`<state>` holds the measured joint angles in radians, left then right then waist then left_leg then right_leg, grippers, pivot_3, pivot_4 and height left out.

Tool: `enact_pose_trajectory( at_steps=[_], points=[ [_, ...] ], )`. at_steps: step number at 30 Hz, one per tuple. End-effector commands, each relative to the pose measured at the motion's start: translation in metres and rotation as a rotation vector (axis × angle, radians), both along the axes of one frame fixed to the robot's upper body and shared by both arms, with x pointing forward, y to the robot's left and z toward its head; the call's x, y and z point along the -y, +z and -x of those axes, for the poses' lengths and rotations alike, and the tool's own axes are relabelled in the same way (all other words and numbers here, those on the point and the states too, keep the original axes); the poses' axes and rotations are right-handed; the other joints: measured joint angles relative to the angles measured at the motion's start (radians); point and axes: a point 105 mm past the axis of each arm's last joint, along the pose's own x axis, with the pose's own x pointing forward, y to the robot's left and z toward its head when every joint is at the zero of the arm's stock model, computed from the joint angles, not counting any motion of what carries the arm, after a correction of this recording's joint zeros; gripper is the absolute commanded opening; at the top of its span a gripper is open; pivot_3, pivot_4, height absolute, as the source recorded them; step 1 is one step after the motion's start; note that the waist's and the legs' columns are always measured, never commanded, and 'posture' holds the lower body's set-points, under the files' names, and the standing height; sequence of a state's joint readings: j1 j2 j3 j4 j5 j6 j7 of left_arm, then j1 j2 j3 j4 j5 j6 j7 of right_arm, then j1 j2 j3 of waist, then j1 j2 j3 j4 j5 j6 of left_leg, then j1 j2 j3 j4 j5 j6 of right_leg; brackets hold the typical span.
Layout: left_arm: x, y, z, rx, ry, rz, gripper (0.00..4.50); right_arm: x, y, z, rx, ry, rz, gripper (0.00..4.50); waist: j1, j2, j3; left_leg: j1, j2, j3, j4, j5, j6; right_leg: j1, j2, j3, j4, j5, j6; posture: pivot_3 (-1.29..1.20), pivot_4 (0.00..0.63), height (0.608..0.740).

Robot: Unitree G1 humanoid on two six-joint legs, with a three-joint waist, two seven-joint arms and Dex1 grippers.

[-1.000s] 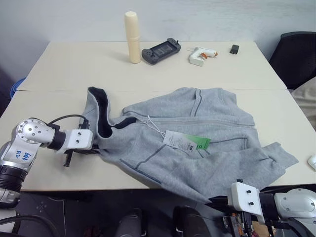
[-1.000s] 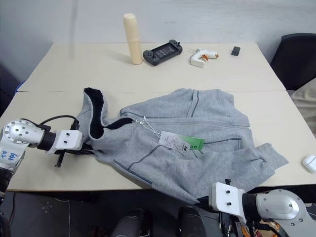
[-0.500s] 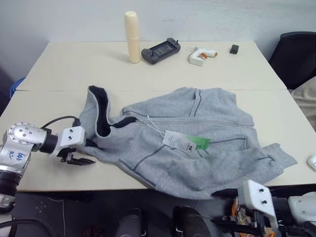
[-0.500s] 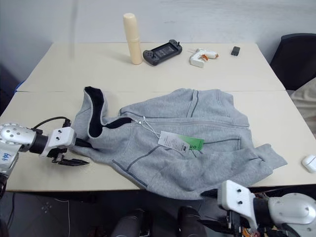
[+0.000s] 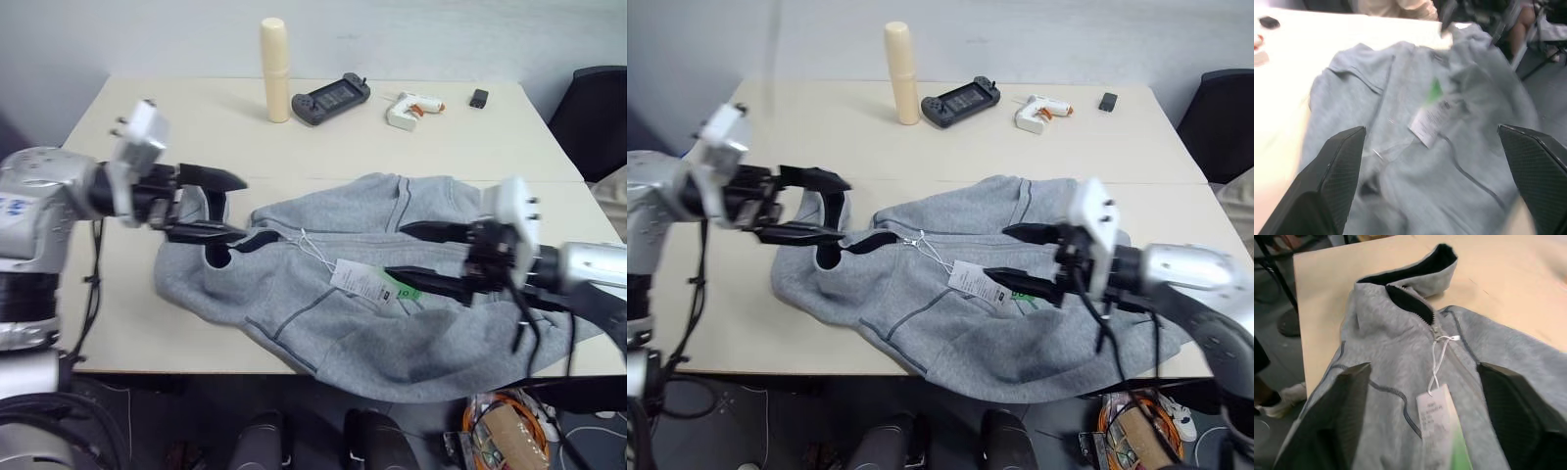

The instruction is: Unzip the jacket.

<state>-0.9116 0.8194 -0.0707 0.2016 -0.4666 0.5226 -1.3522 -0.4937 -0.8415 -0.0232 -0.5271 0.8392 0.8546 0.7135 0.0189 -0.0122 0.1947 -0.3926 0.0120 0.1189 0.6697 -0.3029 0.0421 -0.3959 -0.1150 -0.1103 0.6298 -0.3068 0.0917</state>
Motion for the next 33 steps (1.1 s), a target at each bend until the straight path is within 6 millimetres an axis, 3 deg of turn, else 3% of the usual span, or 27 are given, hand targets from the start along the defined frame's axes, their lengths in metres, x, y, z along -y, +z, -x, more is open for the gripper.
enact_pose_trajectory(
  at_steps=[1,8,18,23,26,31,33],
  points=[
    [0.013,-0.015,-0.024,0.081,-0.004,-0.133,4.5,-0.018,-0.025,-0.025,-0.038,-0.043,0.078,2.28,-0.003,0.0,0.0,0.0,0.0,0.001,0.0,0.0,0.0,-0.001,0.0,0.0,0.0,0.001,0.001,0.0,0.15,0.74],
    [0.026,-0.045,-0.05,0.115,-0.052,-0.283,4.5,-0.033,-0.042,-0.056,-0.061,-0.062,0.156,2.28,-0.013,0.0,0.0,-0.02,0.0,0.004,0.014,-0.002,0.004,-0.019,0.0,0.0,0.008,0.002,0.003,0.0,0.15,0.74],
    [0.028,-0.07,-0.058,0.094,-0.081,-0.329,4.5,-0.02,-0.063,-0.066,-0.129,-0.05,0.312,2.28,-0.021,0.0,0.0,-0.02,0.001,0.003,0.014,-0.002,0.005,-0.019,-0.001,-0.001,0.009,0.002,0.003,0.0,0.15,0.74],
    [0.033,-0.079,-0.057,0.099,-0.101,-0.336,4.5,-0.018,-0.077,-0.058,-0.192,0.027,0.368,2.28,-0.02,0.0,0.0,-0.02,0.001,0.003,0.015,-0.002,0.005,-0.019,-0.001,-0.001,0.009,0.002,0.003,0.0,0.15,0.74],
    [0.034,-0.092,-0.058,0.112,-0.098,-0.362,4.5,-0.022,-0.077,-0.053,-0.189,0.059,0.369,1.73,-0.021,0.0,0.0,-0.02,0.001,0.003,0.015,-0.002,0.005,-0.019,-0.001,-0.001,0.009,0.002,0.003,0.0,0.15,0.74],
    [0.037,-0.11,-0.065,0.126,-0.038,-0.364,4.5,-0.022,-0.08,-0.061,-0.111,0.015,0.387,0.01,-0.021,0.0,0.0,-0.019,0.001,0.003,0.015,-0.002,0.005,-0.018,-0.001,0.0,0.01,0.002,0.003,0.0,0.15,0.74],
    [0.039,-0.118,-0.067,0.135,-0.016,-0.36,4.5,-0.018,-0.082,-0.062,-0.075,-0.004,0.405,0.01,-0.021,0.0,0.0,-0.019,0.001,0.003,0.015,-0.002,0.005,-0.018,-0.001,0.0,0.011,0.002,0.003,0.0,0.15,0.74]
  ],
)
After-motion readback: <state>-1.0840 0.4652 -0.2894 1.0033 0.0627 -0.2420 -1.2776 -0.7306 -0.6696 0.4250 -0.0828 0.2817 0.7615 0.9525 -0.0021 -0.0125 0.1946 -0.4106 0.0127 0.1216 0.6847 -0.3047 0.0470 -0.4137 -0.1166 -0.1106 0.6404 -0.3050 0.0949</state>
